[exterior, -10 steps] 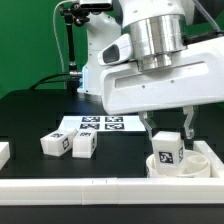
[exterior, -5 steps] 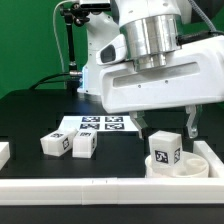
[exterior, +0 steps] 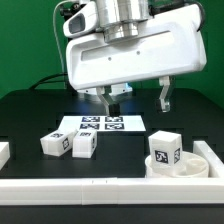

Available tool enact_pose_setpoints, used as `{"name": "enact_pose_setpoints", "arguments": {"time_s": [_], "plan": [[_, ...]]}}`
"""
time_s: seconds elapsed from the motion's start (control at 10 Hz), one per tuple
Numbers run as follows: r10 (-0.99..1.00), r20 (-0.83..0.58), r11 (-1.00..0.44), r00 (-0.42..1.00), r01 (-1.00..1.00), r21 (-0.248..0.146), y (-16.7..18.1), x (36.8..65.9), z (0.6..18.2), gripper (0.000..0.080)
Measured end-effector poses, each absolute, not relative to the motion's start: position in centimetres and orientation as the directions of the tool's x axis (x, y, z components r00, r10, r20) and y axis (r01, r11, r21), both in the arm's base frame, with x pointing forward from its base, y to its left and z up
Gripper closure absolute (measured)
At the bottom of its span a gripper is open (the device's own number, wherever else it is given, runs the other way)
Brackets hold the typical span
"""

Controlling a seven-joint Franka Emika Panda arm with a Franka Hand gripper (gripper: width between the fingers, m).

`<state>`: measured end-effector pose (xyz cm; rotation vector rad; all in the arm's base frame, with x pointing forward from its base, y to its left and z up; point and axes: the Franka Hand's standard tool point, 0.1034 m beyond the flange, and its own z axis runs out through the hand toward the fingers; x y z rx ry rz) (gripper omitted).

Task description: Assemble stool

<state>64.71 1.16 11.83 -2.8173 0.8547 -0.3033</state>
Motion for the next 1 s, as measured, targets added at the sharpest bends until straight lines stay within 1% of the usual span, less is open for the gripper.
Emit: {"name": "enact_pose_setpoints", "arguments": {"time_s": [0.6, 0.7, 0.9, 1.0], "plan": [[-0.554, 0.141, -0.824, 0.820, -0.518, -0.228, 1.2, 64.6, 11.7, 0.0151], [-0.420, 0.182, -0.902, 0.889, -0.388, -0.187, 0.9, 64.6, 11.4, 0.0151], [-0.237, 0.202, -0.970, 0.950, -0.221, -0.097, 1.2, 64.7, 10.5, 0.0151], [-0.236, 0.208, -0.971, 0.949, -0.221, -0.094, 1.0, 65.0, 10.4, 0.0151]]}}
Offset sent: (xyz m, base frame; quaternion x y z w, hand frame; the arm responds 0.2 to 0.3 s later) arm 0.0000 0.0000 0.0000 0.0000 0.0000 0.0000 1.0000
